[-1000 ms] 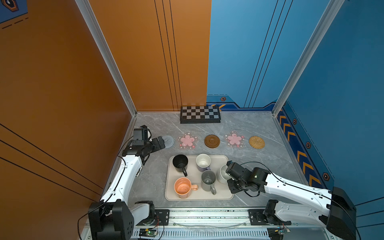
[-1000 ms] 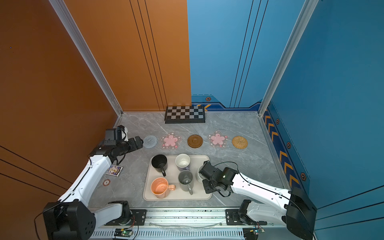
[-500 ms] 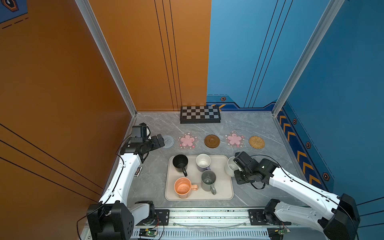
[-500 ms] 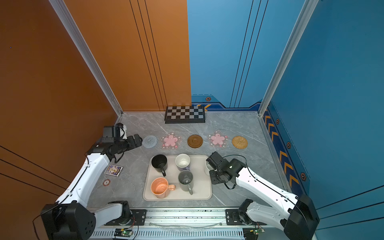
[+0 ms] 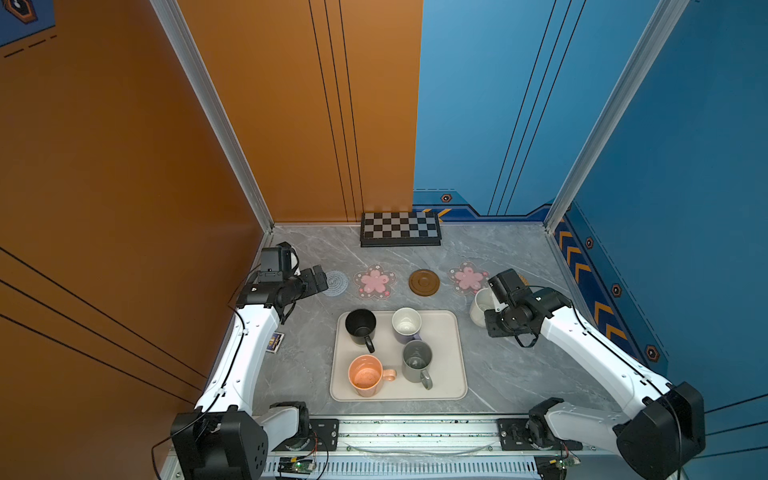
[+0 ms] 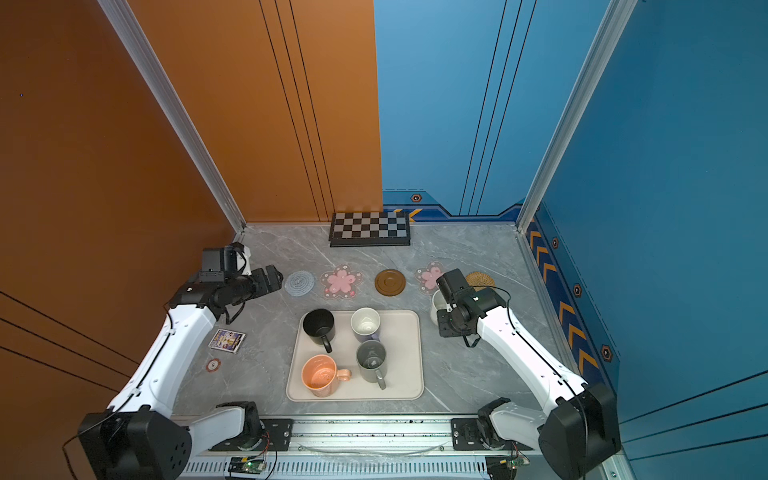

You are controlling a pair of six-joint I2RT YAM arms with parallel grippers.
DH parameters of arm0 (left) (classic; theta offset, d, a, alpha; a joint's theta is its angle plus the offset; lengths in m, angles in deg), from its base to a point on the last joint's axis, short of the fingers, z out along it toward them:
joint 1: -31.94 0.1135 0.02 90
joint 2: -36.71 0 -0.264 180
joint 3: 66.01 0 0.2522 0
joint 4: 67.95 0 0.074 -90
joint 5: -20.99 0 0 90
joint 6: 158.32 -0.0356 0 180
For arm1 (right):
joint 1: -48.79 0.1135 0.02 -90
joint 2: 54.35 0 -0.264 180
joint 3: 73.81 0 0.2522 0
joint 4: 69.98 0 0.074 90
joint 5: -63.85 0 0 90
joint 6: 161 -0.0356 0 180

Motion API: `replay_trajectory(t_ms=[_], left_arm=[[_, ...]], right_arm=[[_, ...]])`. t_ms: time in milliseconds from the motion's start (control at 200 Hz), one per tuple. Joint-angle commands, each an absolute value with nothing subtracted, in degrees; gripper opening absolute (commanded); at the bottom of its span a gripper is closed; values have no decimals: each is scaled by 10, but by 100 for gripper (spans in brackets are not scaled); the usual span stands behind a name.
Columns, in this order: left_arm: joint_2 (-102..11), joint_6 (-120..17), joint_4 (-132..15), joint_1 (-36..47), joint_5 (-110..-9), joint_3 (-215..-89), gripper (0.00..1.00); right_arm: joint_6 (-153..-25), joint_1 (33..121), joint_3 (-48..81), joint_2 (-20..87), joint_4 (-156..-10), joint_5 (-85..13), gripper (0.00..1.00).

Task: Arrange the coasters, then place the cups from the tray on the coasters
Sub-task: 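Carry the white speckled mug with the right gripper over the rattan coaster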

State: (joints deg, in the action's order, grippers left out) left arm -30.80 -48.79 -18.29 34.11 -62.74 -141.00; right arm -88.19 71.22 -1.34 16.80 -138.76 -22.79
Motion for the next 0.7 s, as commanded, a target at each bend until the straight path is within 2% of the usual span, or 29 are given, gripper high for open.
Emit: replay_trajectory(t_ms=[0, 325, 696], left_arm=[[-303, -486, -165, 343, -631, -1431, 98], [-322, -489, -158, 346, -636, -1447, 98], [-348, -478, -159, 345, -648, -1460, 98]], right_arm=[[-838, 689, 34, 185, -1363, -206, 0], [-795, 563, 68, 238, -1296, -258, 0], [-742, 499, 141, 288, -1299, -185, 0]])
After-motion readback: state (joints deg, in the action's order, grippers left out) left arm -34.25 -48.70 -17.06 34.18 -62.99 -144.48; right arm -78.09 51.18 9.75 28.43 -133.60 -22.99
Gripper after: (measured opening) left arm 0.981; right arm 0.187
